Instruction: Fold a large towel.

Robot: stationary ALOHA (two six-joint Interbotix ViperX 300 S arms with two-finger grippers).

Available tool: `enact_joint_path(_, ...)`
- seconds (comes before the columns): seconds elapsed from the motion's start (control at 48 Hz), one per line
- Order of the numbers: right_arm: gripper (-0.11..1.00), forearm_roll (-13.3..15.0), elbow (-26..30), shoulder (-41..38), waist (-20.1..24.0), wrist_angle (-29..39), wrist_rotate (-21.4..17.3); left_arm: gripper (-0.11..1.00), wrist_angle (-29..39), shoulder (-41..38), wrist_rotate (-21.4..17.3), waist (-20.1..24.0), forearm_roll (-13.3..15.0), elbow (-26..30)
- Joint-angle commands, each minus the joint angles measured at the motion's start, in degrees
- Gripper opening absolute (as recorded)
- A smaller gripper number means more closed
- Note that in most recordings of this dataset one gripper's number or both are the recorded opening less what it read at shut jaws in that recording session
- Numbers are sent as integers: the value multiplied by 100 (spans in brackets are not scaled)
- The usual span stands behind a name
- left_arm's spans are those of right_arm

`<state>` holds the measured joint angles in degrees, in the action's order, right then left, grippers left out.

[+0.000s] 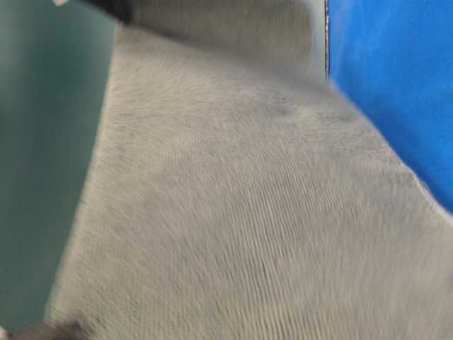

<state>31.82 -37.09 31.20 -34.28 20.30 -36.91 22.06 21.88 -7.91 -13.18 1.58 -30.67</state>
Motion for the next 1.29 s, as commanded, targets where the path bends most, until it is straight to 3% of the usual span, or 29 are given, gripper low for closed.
enact_joint_path(0.0, 2, 35, 598, -475, -53, -325, -9, 2, -141, -211, -220, -202, -9, 387)
enact_joint_path(0.25, 2, 26, 1705, -1608, -44, -448, 26, 2, -396, -853, -439, -316, -9, 1107)
enact_joint_path(0.438, 2, 35, 1837, -1749, -35, -431, 62, 2, -475, -1292, -466, -369, -9, 1547)
enact_joint_path(0.605, 2, 53, 1468, -1406, -35, -88, 114, 2, -1063, -1986, -457, -396, -9, 2048)
enact_joint_path(0.771, 2, 79, 773, -589, -167, 360, 123, 2, -1617, -2918, -457, -483, -9, 2918)
enact_joint_path(0.917, 2, 70, 299, 62, -211, 782, 114, 2, -1749, -3683, -439, -519, 0, 3735)
enact_joint_path(1.022, 2, 53, 105, 202, -211, 905, 114, 2, -1767, -4122, -167, -519, 9, 4201)
enact_joint_path(1.168, 2, 18, 35, -79, -141, 703, 97, 2, -1679, -4175, -53, -554, 35, 4008)
enact_joint_path(1.272, 2, 9, 79, -756, 26, 176, 97, 2, -1723, -3841, 176, -562, 62, 3243)
